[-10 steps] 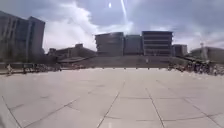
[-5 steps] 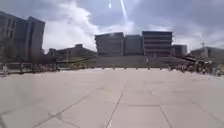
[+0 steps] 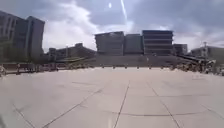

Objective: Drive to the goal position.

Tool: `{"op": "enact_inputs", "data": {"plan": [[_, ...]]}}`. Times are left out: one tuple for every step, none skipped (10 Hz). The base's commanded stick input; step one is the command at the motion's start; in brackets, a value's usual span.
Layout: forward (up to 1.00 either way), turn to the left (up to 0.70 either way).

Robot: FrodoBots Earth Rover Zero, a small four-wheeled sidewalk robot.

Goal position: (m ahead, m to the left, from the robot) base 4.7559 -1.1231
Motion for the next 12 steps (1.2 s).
{"op": "enact_inputs", "data": {"plan": [[0.70,-0.09],[0.70,-0.14],[0.70,-0.14],[0.70,-0.14],[0.70,-0.14],[0.70,-0.08],[0.70,0.00],[0.70,0.00],[0.70,0.00],[0.70,0.00],[0.70,0.00],[0.70,0.00]]}}
